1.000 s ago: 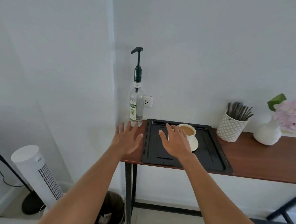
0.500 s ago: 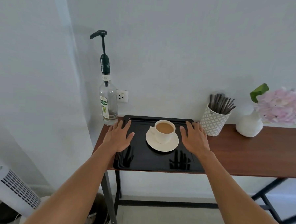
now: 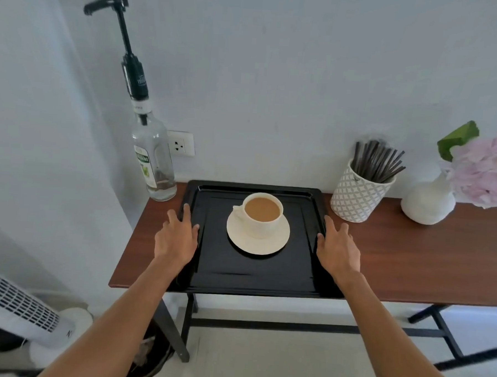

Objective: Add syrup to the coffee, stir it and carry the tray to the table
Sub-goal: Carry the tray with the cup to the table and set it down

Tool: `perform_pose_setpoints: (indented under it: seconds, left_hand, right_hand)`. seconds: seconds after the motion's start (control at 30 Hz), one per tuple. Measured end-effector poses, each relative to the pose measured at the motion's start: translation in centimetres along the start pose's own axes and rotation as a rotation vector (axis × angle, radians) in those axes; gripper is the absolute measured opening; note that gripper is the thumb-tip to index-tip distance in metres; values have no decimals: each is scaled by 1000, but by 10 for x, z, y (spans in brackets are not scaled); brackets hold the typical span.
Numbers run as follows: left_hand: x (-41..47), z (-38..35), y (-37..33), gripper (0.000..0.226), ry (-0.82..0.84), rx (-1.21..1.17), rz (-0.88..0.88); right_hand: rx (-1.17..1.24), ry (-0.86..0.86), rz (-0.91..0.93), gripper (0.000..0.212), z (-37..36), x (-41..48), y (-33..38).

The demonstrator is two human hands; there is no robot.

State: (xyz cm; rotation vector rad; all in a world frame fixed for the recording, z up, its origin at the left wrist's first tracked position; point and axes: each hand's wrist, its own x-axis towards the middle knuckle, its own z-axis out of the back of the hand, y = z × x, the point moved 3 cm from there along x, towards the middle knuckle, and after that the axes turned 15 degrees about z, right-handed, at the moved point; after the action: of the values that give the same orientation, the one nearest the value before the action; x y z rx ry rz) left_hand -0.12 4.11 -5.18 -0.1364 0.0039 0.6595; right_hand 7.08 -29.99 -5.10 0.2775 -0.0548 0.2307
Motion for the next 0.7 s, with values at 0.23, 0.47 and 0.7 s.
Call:
perform_pose_setpoints:
  seconds: [0.23,0.47,0.7]
  left_hand:
    - [2,-3,3,58,-66,-47,49]
    - [5,-4,6,53,-94,-179,83]
    - [3,3,7,52,-102,-191,85]
  right_hand:
    - [-85,-37,38,54,-5,5,-3]
    - [9,-75,49,53,-5,9,-6]
    - [78,-87,48,52,-2,8,-5]
